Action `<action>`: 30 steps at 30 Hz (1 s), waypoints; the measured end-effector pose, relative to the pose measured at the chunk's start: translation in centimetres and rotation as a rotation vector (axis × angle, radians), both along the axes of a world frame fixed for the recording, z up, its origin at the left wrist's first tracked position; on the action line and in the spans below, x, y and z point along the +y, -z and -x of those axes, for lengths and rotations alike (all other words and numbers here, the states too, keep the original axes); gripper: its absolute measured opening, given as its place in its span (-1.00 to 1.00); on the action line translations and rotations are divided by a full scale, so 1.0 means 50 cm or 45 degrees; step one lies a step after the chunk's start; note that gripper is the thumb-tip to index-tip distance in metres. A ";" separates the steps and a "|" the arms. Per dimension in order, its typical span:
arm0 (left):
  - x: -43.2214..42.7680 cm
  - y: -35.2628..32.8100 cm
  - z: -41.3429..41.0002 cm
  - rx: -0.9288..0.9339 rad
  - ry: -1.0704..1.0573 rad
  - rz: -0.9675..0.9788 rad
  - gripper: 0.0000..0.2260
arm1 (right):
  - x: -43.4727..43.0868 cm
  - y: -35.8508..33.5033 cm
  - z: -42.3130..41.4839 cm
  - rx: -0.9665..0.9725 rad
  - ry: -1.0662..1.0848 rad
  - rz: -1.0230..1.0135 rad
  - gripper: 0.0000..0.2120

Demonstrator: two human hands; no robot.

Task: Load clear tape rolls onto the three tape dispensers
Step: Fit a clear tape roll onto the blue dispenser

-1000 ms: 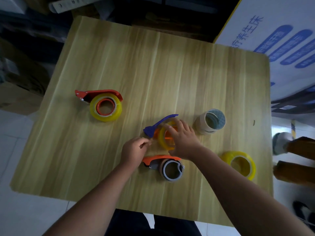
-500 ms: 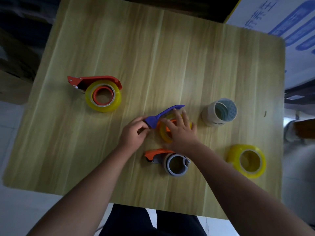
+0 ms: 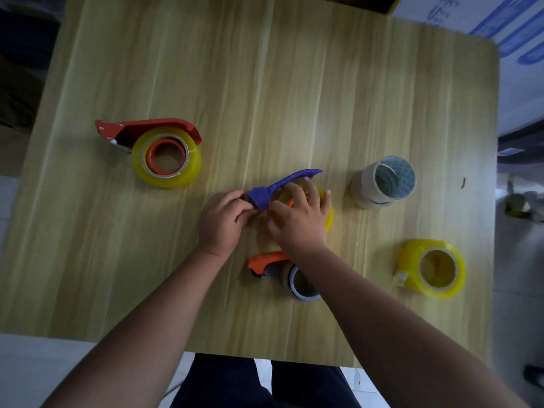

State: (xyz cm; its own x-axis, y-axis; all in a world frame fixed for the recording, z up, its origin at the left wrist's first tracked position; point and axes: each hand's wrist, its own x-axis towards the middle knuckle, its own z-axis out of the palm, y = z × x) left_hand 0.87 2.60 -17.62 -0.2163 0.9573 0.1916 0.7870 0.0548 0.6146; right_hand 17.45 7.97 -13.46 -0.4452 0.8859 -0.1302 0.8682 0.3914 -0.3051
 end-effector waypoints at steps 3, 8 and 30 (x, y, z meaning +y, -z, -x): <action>0.004 0.001 0.001 0.013 0.010 -0.078 -0.89 | 0.002 0.008 0.006 0.024 0.025 -0.060 -0.79; 0.005 0.008 0.008 0.057 0.038 -0.094 -0.91 | 0.004 0.016 0.011 -0.016 0.029 -0.115 -0.81; 0.030 -0.025 0.029 -0.425 -0.202 0.324 -0.86 | 0.032 -0.002 -0.056 0.386 -0.017 0.000 -0.79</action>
State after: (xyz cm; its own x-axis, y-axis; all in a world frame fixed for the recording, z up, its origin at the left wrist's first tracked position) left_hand -0.58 4.10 -16.35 -0.3743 0.9149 -0.1509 0.5172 0.3410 0.7850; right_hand 20.24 9.55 -13.35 -0.4756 0.8796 0.0106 0.7321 0.4025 -0.5496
